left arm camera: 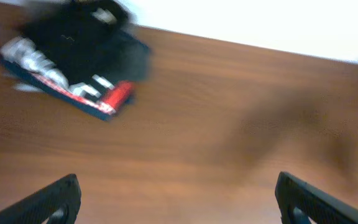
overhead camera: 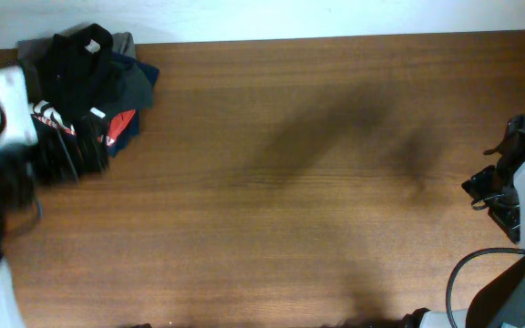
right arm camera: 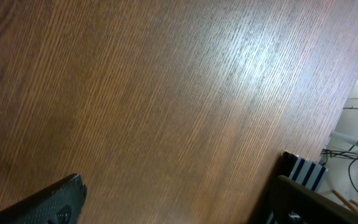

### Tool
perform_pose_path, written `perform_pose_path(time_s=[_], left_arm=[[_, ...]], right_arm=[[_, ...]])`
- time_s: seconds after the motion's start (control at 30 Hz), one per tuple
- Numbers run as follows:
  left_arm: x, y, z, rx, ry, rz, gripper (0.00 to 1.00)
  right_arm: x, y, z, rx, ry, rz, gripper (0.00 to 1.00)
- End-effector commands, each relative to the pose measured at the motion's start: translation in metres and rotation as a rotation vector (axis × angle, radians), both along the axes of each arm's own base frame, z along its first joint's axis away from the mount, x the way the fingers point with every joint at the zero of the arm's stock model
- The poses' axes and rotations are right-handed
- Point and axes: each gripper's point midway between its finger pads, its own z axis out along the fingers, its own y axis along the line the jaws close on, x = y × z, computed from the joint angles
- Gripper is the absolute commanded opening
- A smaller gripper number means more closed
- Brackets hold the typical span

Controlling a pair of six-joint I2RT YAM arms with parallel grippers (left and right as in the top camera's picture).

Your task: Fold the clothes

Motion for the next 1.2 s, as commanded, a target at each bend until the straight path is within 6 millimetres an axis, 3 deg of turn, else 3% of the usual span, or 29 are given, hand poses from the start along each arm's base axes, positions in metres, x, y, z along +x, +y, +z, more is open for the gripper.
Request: perform_pose_path(time_s=[0.0, 0.1, 0.27, 0.5, 0.63, 0.77, 0.97, 1.07, 1.17], left_arm=[[-0.046, -0.036, 0.015, -0.068, -0.066, -0.141, 0.99], [-0.087, -0.046, 0.016, -0.064, -0.077, -0.142, 0.99], [-0.132, -0.056, 0.031, -0.022, -0.204, -0.144, 0.99], [-0.185, -0.069, 0.041, 0.023, -0.355, -0.154, 1.0], [-0.204, -0.079, 0.042, 0.002, -0.401, -0.176, 0.99], [-0.198, -0.076, 0.042, 0.019, -0.437, -0.17, 0.99], [-0.159, -0.078, 0.044, 0.038, -0.639, -0.287, 0.99], [-0.135, -0.077, 0.022, 0.026, -0.715, -0.302, 0.99], [-0.107, -0.061, -0.018, -0.05, -0.695, -0.178, 0.99]], right_arm=[[0.002, -0.003, 0.009, -0.023, -0.032, -0.018, 0.99], [0.002, -0.003, 0.009, -0.023, -0.032, -0.018, 0.99], [0.002, -0.003, 0.009, -0.023, -0.033, -0.018, 0.99], [0.002, -0.003, 0.009, -0.023, -0.032, -0.018, 0.99], [0.002, -0.003, 0.009, -0.023, -0.032, -0.018, 0.99], [0.002, -0.003, 0.009, -0.023, -0.033, -0.018, 0.99], [0.002, -0.003, 0.009, -0.023, -0.032, -0.018, 0.99], [0.002, -0.003, 0.009, -0.023, -0.033, -0.018, 0.99], [0.002, -0.003, 0.009, -0.023, -0.032, -0.018, 0.99]])
